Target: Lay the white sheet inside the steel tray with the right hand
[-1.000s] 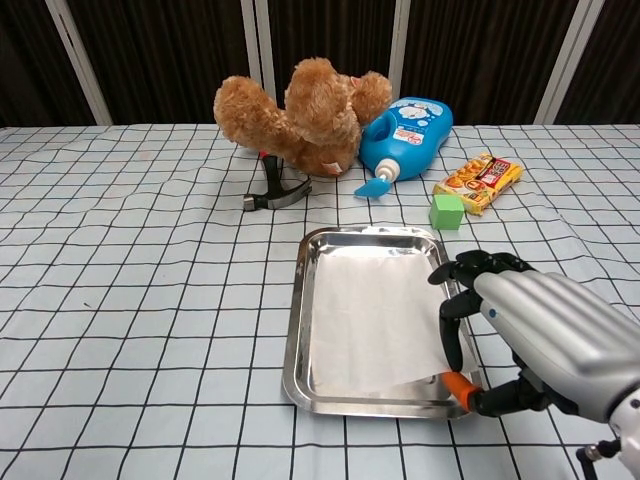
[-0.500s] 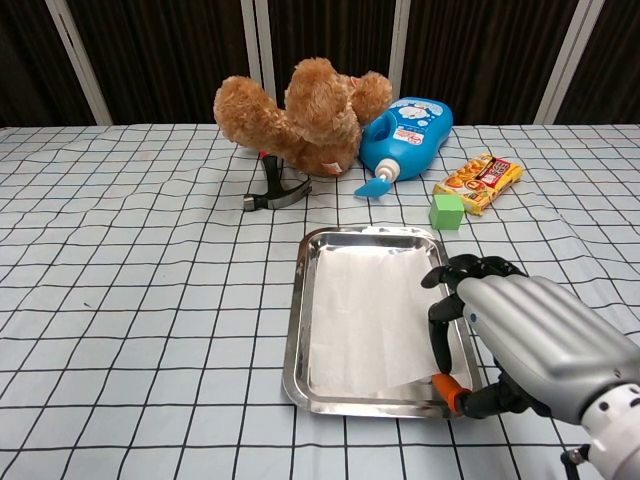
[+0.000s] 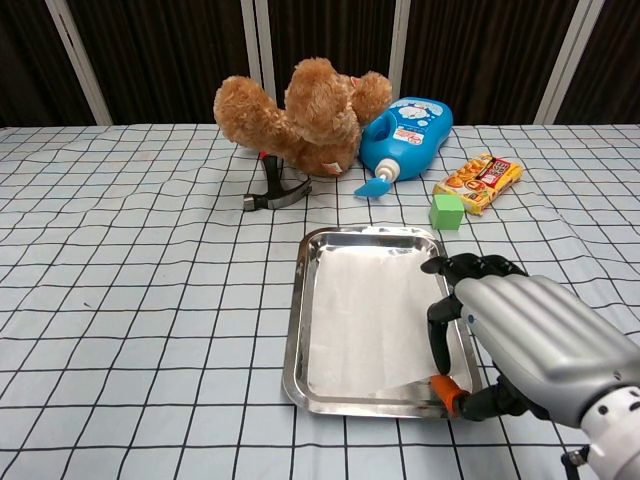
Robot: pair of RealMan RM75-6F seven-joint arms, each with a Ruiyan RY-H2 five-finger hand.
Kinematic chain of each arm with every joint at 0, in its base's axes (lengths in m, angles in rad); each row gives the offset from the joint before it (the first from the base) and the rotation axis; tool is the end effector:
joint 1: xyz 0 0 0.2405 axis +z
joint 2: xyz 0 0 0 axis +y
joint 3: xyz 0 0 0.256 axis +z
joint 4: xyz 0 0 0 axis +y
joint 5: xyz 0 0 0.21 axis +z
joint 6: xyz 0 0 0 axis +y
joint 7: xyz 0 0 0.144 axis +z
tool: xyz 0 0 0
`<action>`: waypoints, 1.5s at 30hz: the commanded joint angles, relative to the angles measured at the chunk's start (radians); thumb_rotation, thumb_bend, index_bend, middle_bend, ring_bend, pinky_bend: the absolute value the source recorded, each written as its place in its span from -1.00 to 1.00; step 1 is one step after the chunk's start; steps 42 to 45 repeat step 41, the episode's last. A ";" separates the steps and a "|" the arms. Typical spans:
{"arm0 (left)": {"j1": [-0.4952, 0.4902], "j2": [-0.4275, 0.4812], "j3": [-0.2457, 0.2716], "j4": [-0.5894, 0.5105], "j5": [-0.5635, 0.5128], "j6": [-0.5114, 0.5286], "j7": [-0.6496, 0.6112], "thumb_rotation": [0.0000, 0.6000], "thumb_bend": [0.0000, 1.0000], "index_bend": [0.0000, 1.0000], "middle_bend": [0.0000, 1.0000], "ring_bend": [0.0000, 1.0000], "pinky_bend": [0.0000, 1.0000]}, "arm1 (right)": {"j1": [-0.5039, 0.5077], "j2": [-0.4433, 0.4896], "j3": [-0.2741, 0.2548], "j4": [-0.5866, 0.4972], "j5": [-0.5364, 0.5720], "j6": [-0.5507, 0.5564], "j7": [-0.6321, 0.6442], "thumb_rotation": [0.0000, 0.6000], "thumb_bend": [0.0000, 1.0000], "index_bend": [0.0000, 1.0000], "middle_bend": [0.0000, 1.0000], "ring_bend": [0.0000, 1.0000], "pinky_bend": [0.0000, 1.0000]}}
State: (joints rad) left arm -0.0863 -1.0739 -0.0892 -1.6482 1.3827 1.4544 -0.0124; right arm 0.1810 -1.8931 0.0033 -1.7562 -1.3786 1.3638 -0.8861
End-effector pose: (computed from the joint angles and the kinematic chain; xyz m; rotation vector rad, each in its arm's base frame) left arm -0.3203 0.1886 0.1782 -1.2764 -0.9472 -0.8680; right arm -0.1225 -0.1639 -0.0626 1.6622 -1.0071 0.9045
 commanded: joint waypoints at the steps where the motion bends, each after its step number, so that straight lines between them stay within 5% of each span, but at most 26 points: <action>1: 0.000 0.000 0.000 0.000 0.001 0.001 0.000 1.00 -1.00 -1.00 -1.00 -1.00 -1.00 | 0.000 0.005 -0.005 -0.007 -0.005 0.006 -0.006 1.00 -0.03 -0.69 -0.89 -1.00 -1.00; 6: 0.000 0.000 0.000 -0.002 -0.001 0.000 0.000 1.00 -1.00 -1.00 -1.00 -1.00 -1.00 | 0.000 0.005 -0.018 -0.008 -0.022 0.015 -0.008 1.00 -0.08 -0.85 -0.98 -1.00 -1.00; 16: -0.001 0.001 0.001 -0.001 0.000 -0.002 0.000 1.00 -1.00 -1.00 -1.00 -1.00 -1.00 | -0.001 0.041 -0.015 -0.038 -0.033 0.033 -0.018 1.00 -0.09 -0.85 -0.99 -1.00 -1.00; 25: 0.002 0.003 0.005 -0.002 0.008 0.004 0.002 1.00 -1.00 -1.00 -1.00 -1.00 -1.00 | 0.001 0.311 0.012 -0.120 -0.073 0.064 0.044 1.00 -0.09 -0.85 -0.99 -1.00 -1.00; 33: 0.011 -0.006 0.019 -0.001 0.039 0.027 0.030 1.00 -1.00 -1.00 -1.00 -1.00 -1.00 | -0.057 0.690 0.019 -0.069 -0.112 0.138 0.357 1.00 -0.09 -0.96 -0.99 -1.00 -1.00; 41: 0.019 -0.015 0.021 0.002 0.048 0.046 0.049 1.00 -1.00 -1.00 -1.00 -1.00 -1.00 | -0.105 0.778 0.022 0.122 -0.134 0.198 0.605 1.00 -0.09 -1.00 -1.00 -1.00 -1.00; 45: 0.019 -0.015 0.021 0.002 0.048 0.046 0.049 1.00 -1.00 -1.00 -1.00 -1.00 -1.00 | -0.105 0.778 0.022 0.122 -0.134 0.198 0.605 1.00 -0.09 -1.00 -1.00 -1.00 -1.00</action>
